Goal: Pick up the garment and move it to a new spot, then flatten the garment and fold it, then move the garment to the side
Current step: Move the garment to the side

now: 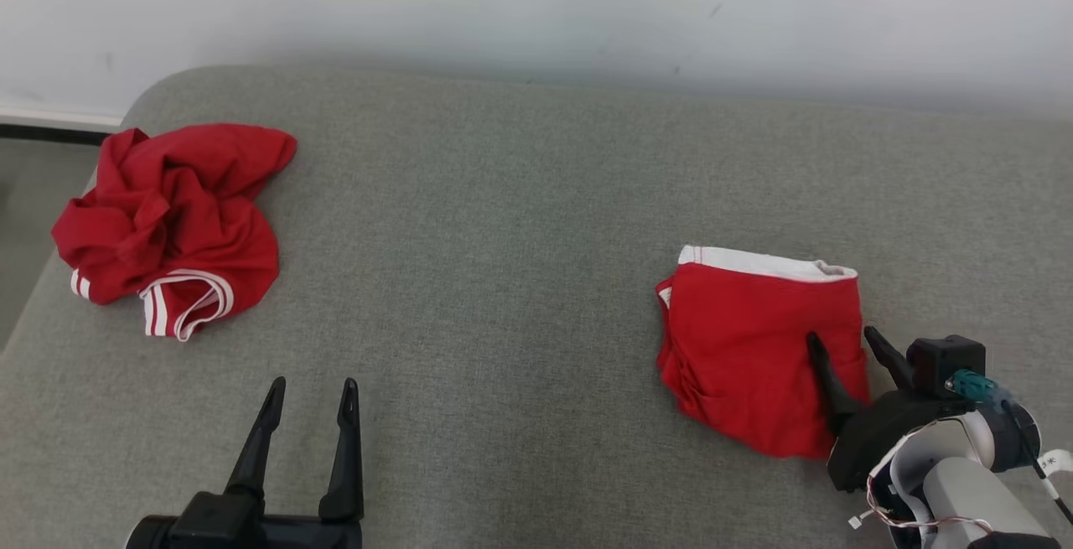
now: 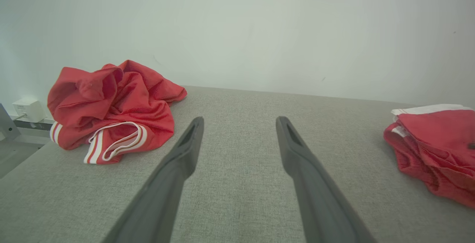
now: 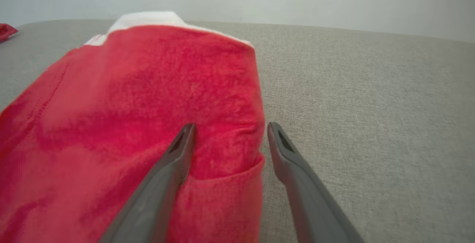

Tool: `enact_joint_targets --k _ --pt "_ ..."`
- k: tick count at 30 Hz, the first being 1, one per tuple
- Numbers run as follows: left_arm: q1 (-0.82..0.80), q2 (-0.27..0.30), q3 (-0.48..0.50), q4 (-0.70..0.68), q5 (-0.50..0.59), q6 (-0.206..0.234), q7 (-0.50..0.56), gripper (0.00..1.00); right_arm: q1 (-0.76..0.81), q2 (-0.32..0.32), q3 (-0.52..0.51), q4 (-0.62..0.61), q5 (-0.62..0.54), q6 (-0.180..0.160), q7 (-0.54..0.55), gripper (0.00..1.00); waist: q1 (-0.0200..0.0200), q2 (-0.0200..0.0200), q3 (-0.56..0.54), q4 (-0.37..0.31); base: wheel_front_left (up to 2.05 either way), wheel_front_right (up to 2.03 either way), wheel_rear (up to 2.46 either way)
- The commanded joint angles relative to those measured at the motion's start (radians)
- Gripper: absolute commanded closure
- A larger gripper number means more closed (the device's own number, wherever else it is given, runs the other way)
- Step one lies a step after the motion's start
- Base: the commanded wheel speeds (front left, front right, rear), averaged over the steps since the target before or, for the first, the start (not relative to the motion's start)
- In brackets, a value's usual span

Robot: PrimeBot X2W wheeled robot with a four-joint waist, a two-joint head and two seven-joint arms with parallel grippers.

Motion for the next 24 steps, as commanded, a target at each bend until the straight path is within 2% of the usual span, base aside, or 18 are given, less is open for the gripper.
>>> enact_joint_targets --k 1,5,7,8,10,17,24 --pt "-0.016 0.0 -0.003 0.003 -0.005 0.002 -0.003 0.0 -0.029 0.0 0.008 0.051 0.015 -0.003 -0.003 0.0 -0.0001 -0.0001 0.025 0.019 0.0 0.0 0.0" --pt "-0.027 0.0 -0.006 0.007 -0.005 0.001 -0.003 0.0 -0.07 0.017 0.028 0.15 0.046 -0.003 -0.002 0.0 -0.0001 -0.0001 0.036 0.024 0.0 0.0 0.0" --pt "-0.03 0.0 -0.004 0.01 -0.006 0.001 -0.003 0.0 -0.083 0.025 0.041 0.188 0.064 -0.003 -0.004 0.1 -0.0001 -0.0001 0.038 0.024 0.0 0.0 0.0" --pt "-0.033 0.0 -0.001 0.01 -0.006 0.001 -0.003 0.0 -0.086 0.031 0.05 0.208 0.075 -0.003 0.002 0.44 -0.0001 -0.0001 0.038 0.023 0.0 0.0 0.0" --pt "-0.035 0.0 0.001 0.013 -0.007 0.001 -0.003 0.0 -0.093 0.034 0.067 0.228 0.091 -0.003 -0.004 1.0 -0.0001 -0.0001 0.037 0.019 0.0 0.0 0.0" --pt "-0.047 0.0 0.008 0.008 -0.008 -0.003 -0.003 0.0 -0.17 -0.009 0.133 0.242 0.13 -0.003 -0.047 1.0 -0.0001 -0.0001 0.048 -0.013 0.0 0.0 0.0" --pt "-0.095 0.0 0.002 -0.018 -0.01 -0.008 -0.003 0.0 -0.281 -0.077 0.228 0.211 0.137 -0.003 -0.022 1.0 -0.0001 -0.0001 0.122 -0.058 0.0 0.0 0.0"
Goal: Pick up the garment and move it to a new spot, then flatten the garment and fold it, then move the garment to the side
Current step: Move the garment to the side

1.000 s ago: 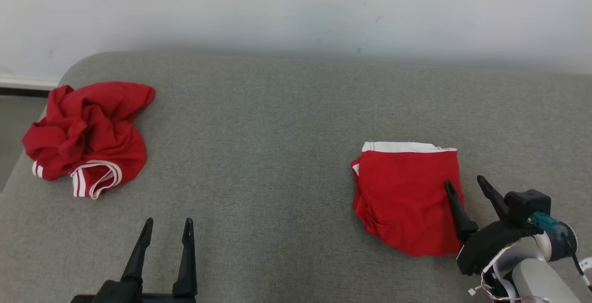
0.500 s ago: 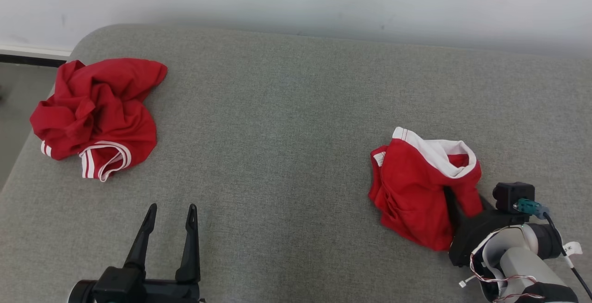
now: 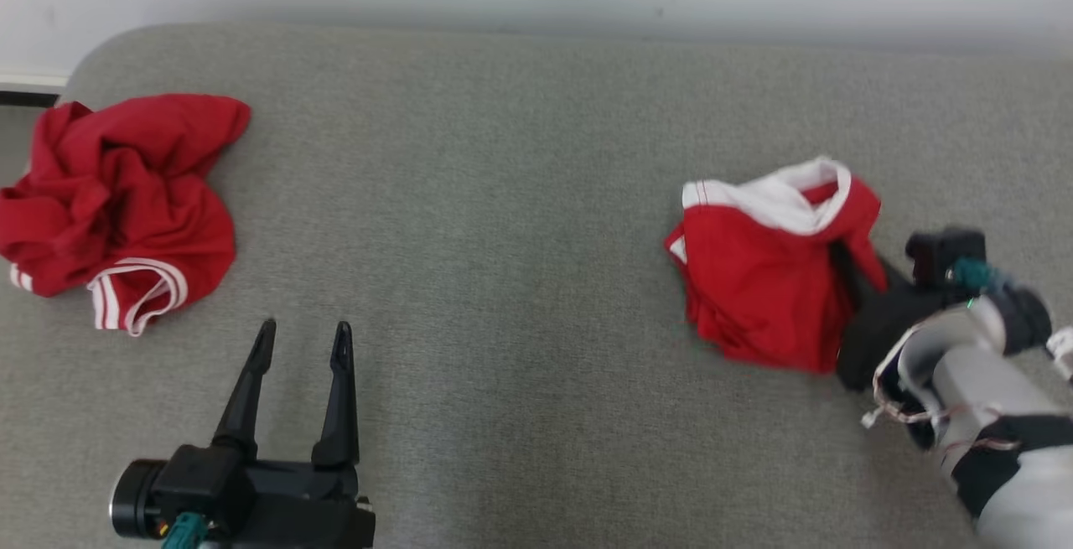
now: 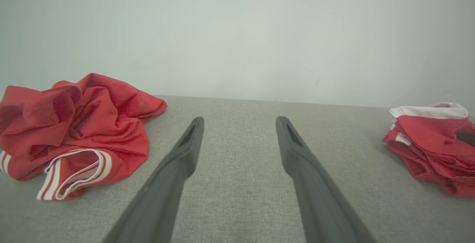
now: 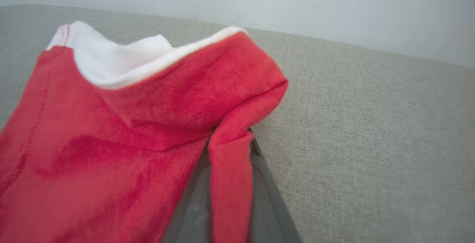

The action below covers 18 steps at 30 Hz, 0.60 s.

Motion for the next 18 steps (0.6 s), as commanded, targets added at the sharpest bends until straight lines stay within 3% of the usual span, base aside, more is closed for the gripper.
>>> enact_joint_targets --k 1,10,18 --pt "-0.02 0.0 0.002 -0.007 -0.002 -0.001 -0.003 0.0 -0.031 -0.024 0.014 -0.01 0.011 -0.003 0.006 1.0 -0.0001 0.0 0.054 -0.042 0.0 0.0 0.0" --pt "-0.117 0.005 -0.01 -0.052 0.034 -0.012 -0.003 0.0 -0.224 -0.173 0.128 -0.075 0.053 -0.003 0.064 1.0 -0.0001 0.0 0.228 -0.147 0.0 0.0 0.0" --pt "-0.161 0.036 -0.013 -0.11 0.057 -0.018 -0.003 0.0 -0.324 -0.294 0.164 -0.079 0.105 -0.003 0.063 1.0 -0.0001 0.0 0.328 -0.218 0.0 0.0 0.0"
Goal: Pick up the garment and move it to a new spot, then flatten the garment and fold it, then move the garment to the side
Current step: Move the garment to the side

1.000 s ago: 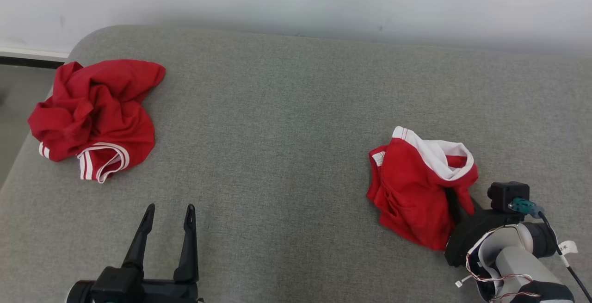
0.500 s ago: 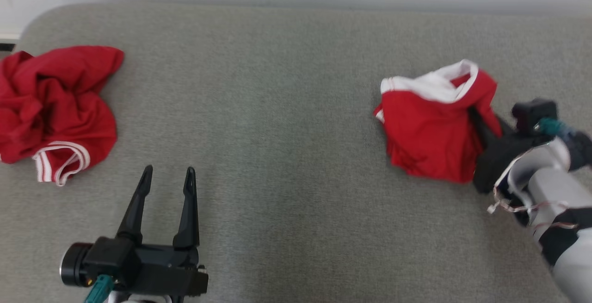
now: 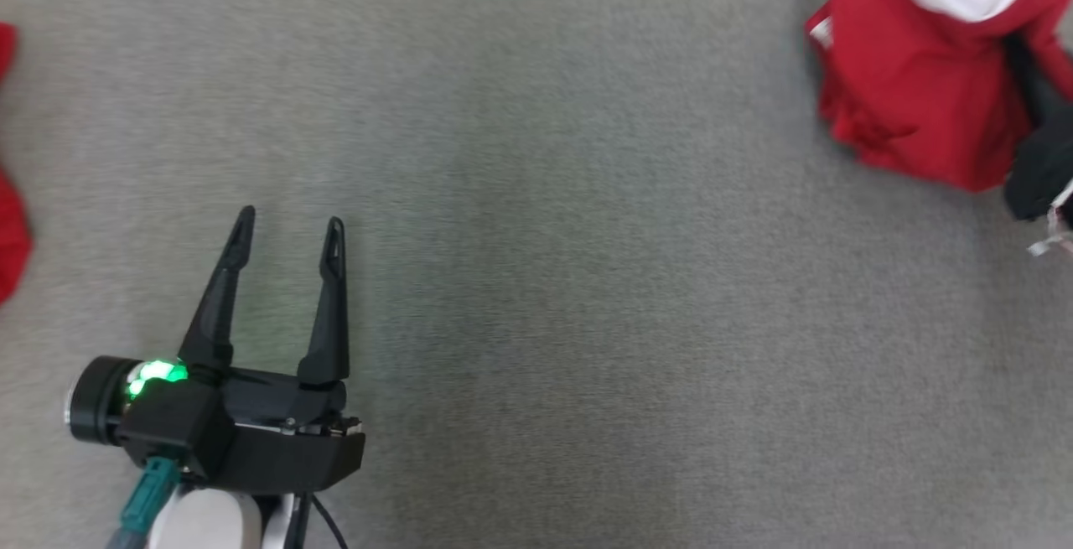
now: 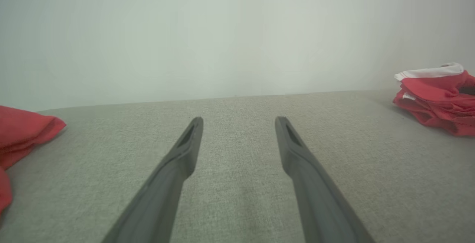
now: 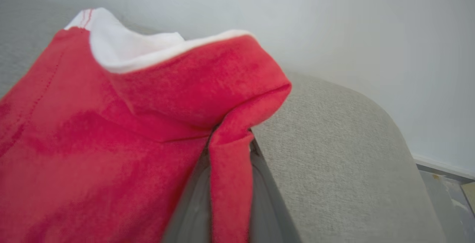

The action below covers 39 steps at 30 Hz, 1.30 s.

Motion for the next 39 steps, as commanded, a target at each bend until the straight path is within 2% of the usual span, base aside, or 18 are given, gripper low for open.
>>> enact_joint_targets --k 1,12,24,25,26,27,35,39 --pt "-0.017 0.012 0.008 -0.013 0.007 -0.007 -0.003 0.0 -0.022 -0.019 0.004 0.002 0.011 -0.003 -0.001 1.0 -0.0003 -0.0002 0.083 -0.082 0.0 0.0 0.0" --pt "0.001 0.026 0.01 -0.072 0.027 -0.005 -0.003 0.0 -0.125 -0.146 0.03 0.033 0.016 -0.003 0.027 1.0 -0.0003 -0.0002 0.118 -0.113 0.0 0.0 0.0" --pt "0.0 0.028 0.002 -0.098 0.035 -0.005 -0.003 0.0 -0.237 -0.19 0.068 0.109 -0.024 -0.003 0.062 1.0 -0.0003 -0.0002 0.136 -0.09 0.0 0.0 0.0" --pt "-0.001 0.028 0.001 -0.098 0.035 -0.005 -0.003 0.0 -0.245 -0.188 0.068 0.118 -0.028 -0.003 0.059 0.84 -0.0003 -0.0002 0.138 -0.087 0.0 0.0 0.0" --pt "-0.001 0.027 0.002 -0.098 0.035 -0.005 -0.003 0.0 -0.254 -0.185 0.064 0.13 -0.033 -0.003 0.052 0.71 -0.0003 -0.0002 0.139 -0.085 0.0 0.0 0.0" --pt "0.0 0.027 0.003 -0.099 0.034 -0.005 -0.003 0.0 -0.265 -0.184 0.06 0.142 -0.042 -0.003 0.043 0.0 -0.0003 -0.0002 0.14 -0.083 0.0 0.0 0.0" --pt "0.016 0.017 0.012 -0.079 0.027 -0.004 -0.003 0.0 -0.3 -0.151 0.039 0.234 -0.138 -0.003 -0.064 0.0 -0.0003 -0.0002 0.094 -0.074 0.0 0.0 0.0" --pt "0.037 0.008 0.023 -0.064 0.017 -0.004 -0.003 0.0 -0.271 -0.099 0.001 0.245 -0.104 -0.003 -0.116 0.0 -0.0003 -0.0002 0.03 -0.075 0.0 0.0 0.0"
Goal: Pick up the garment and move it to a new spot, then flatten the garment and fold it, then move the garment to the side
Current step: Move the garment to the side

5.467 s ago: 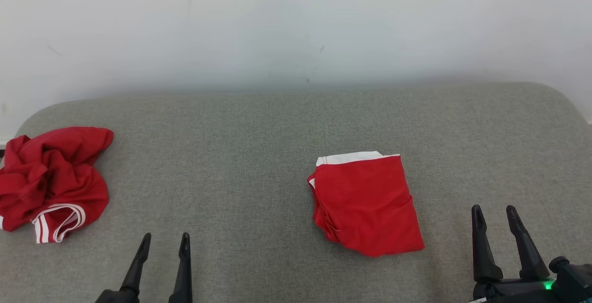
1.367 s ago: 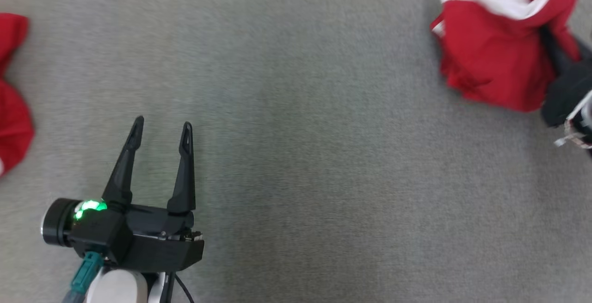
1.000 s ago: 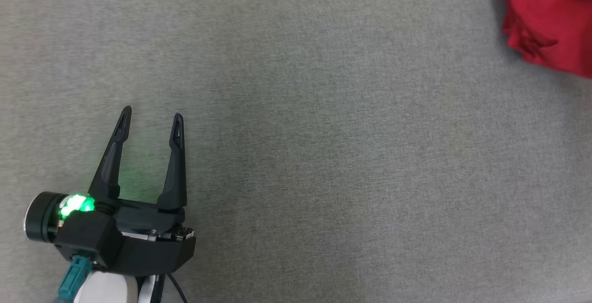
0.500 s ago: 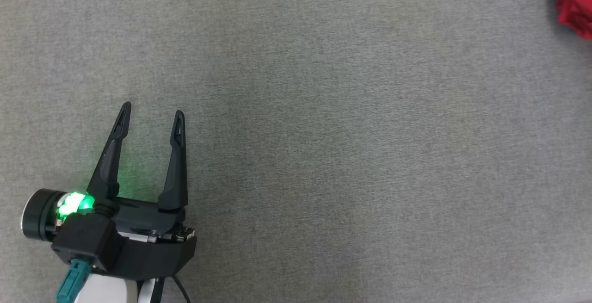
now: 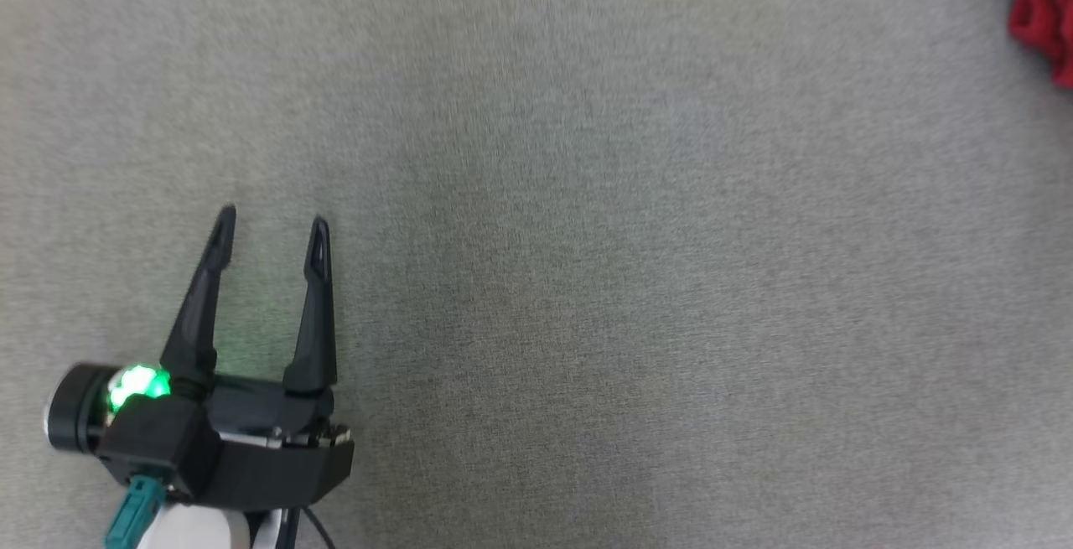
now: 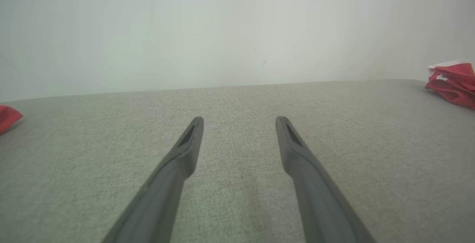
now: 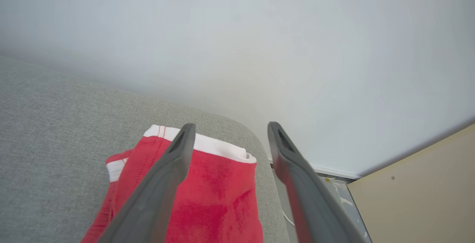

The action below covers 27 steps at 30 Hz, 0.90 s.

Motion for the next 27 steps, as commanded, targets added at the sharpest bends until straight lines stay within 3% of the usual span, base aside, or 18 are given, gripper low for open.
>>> enact_joint_targets --k 1,6,10,17,27 --pt "0.018 -0.002 0.005 0.008 -0.005 0.002 -0.003 0.0 0.019 0.008 -0.003 -0.003 0.009 -0.003 -0.01 0.0 0.0 -0.0001 -0.06 -0.001 0.0 0.0 0.0" --pt "0.067 -0.013 0.031 0.032 -0.022 0.007 -0.003 0.0 0.083 0.057 -0.021 -0.073 0.026 -0.003 -0.051 0.0 0.0 -0.0001 -0.166 0.0 0.0 0.0 0.0" --pt "0.11 -0.018 0.064 0.044 -0.034 0.008 -0.003 0.0 0.166 0.087 -0.079 -0.212 0.017 -0.003 -0.056 0.0 0.0 -0.0001 -0.245 0.001 0.0 0.0 0.0" --pt "0.184 -0.026 0.105 0.054 -0.045 0.018 -0.003 0.0 0.453 0.182 -0.277 -0.478 -0.064 -0.003 -0.055 0.0 0.0 -0.0001 -0.36 0.018 0.0 0.0 0.0" --pt "0.232 -0.032 0.129 0.08 -0.053 0.017 -0.003 0.0 0.843 0.346 -0.46 -0.713 -0.115 -0.003 -0.055 0.0 0.0 -0.0001 -0.448 0.058 0.0 0.0 0.0"
